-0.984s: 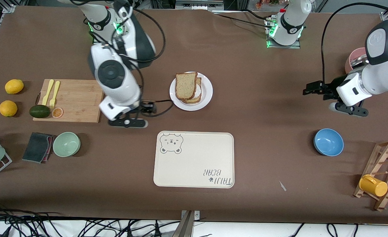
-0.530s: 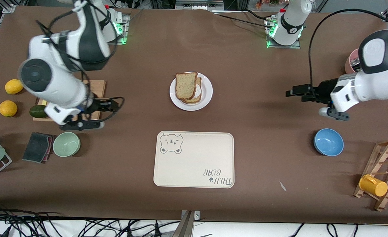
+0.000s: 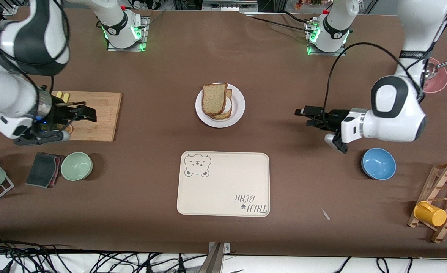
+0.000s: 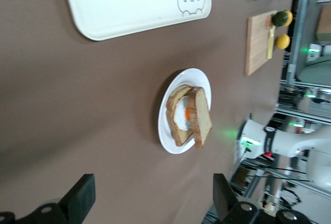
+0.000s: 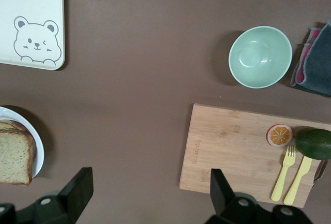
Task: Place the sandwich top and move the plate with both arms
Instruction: 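Retract the right gripper while the left gripper reaches toward the plate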
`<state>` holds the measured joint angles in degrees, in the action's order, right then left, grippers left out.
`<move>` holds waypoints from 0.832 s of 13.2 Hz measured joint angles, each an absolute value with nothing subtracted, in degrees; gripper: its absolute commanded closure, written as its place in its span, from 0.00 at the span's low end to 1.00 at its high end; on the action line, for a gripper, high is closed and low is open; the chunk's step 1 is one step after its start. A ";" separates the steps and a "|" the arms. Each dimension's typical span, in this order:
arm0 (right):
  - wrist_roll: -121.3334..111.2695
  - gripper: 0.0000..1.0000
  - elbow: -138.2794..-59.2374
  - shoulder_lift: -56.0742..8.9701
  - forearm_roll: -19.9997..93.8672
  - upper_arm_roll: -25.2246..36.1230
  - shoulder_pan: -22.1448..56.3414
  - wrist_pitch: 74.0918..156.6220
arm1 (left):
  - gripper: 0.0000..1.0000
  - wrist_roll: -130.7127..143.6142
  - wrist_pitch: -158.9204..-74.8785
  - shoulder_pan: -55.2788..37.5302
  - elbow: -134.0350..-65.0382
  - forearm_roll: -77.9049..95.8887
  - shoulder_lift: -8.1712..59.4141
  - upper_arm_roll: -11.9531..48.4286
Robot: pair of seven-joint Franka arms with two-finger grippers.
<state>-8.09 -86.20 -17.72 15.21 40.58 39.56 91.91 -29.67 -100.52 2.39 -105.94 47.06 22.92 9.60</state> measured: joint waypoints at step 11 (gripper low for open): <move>-9.14 0.00 -90.66 -3.30 1.02 6.74 5.29 90.75 | 0.01 -38.55 -105.26 -5.72 -106.82 67.61 36.12 12.23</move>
